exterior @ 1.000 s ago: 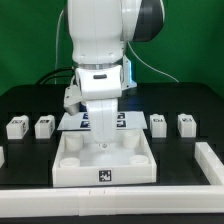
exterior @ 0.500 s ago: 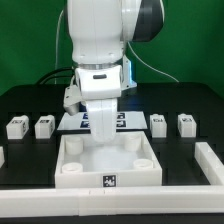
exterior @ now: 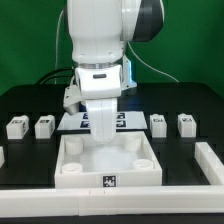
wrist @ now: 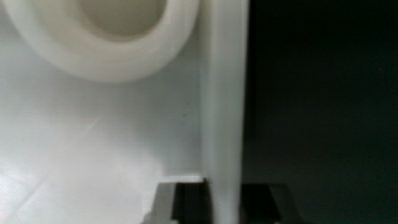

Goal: Assemble one leg

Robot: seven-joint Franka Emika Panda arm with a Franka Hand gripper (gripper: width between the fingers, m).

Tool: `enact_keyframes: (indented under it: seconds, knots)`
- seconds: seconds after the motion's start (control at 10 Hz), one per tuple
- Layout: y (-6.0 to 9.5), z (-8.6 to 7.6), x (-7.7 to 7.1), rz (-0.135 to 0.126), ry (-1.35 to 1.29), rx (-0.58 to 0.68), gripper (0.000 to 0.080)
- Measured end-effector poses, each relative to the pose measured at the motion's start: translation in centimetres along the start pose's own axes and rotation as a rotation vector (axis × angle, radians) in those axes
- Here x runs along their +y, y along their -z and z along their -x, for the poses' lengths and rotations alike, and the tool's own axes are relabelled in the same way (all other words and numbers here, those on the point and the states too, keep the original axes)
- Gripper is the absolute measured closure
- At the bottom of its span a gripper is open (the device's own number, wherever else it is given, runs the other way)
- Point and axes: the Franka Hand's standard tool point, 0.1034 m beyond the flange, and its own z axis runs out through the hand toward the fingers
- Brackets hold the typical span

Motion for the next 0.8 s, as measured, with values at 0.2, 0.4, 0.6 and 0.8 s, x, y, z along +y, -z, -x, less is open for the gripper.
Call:
enact_keyframes:
  seconds: [0.2, 0.4, 0.6, 0.8]
  knots:
    - [0.1, -0.3, 0.3, 0.003, -0.031, 0.001, 0.0735]
    - [0.2, -2.7, 2.6, 0.025, -0.083, 0.011, 0.0735]
    - [0.2, -4.6, 4.1, 0.035, -0.096, 0.019, 0.0735]
    - [0.3, -6.4, 4.3, 0.012, -0.079, 0.021, 0.0735]
